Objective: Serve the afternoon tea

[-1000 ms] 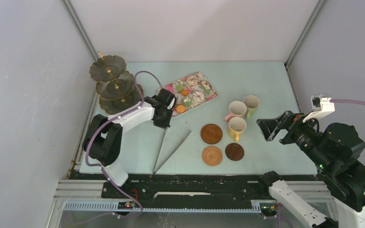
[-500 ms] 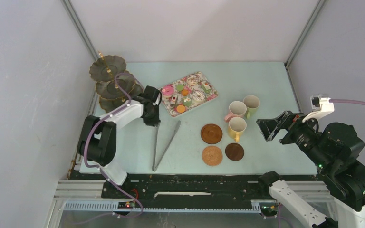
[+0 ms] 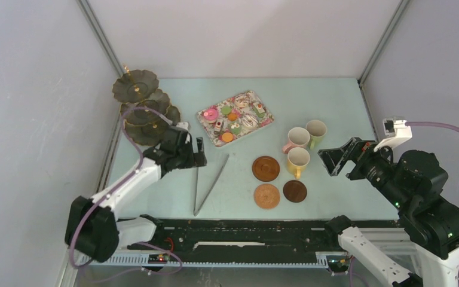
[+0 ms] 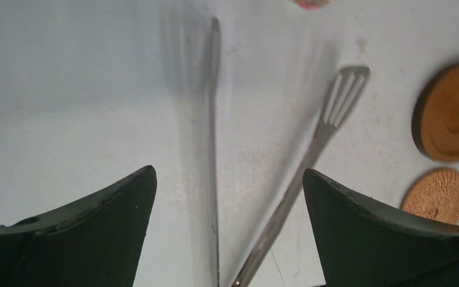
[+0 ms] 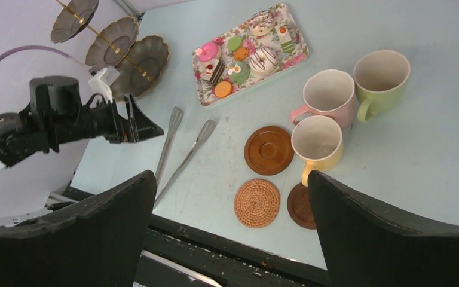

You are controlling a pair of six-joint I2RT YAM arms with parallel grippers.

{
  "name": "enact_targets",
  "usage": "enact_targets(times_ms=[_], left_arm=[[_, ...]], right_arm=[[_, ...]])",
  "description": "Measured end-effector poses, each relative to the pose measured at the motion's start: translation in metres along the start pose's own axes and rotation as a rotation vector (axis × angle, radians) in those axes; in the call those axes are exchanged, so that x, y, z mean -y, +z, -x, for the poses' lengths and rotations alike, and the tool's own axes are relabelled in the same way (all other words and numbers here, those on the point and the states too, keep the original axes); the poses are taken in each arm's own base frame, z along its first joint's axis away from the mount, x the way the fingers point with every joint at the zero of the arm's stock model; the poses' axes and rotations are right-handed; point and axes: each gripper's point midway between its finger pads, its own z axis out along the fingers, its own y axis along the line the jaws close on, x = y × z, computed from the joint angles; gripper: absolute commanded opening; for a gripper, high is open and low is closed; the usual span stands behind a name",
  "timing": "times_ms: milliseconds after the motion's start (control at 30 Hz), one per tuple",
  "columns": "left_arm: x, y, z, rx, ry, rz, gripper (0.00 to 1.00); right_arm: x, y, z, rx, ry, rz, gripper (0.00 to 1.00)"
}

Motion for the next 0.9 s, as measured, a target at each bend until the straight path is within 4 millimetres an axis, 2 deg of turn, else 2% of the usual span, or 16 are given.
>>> enact_targets(times_ms=[200,333,433,633,900], left_arm=[[0.025,-0.006,-0.052,0.027,0.087,-0.055,0.98],[0.034,-0.007,-0.07,0.059,0.158,-0.046,0.98],[0.04,-0.007,-0.075,0.087,0.187,-0.045,0.98],[0.033,0.001,-0.081,0.109,0.197,0.0,0.98],[0.039,0.014,-0.081,0.122,0.215,0.012,0.98]], right_arm=[[-0.004,0.006,-0.007,-0.037,0.001,0.022,1.0],[-0.005,0.009,-0.01,-0.052,0.012,0.029,1.0],[-0.004,0.011,-0.011,-0.057,0.019,0.023,1.0],[-0.009,0.012,-0.014,-0.076,0.024,0.045,0.98],[-0.01,0.014,-0.015,-0.088,0.026,0.048,0.98]])
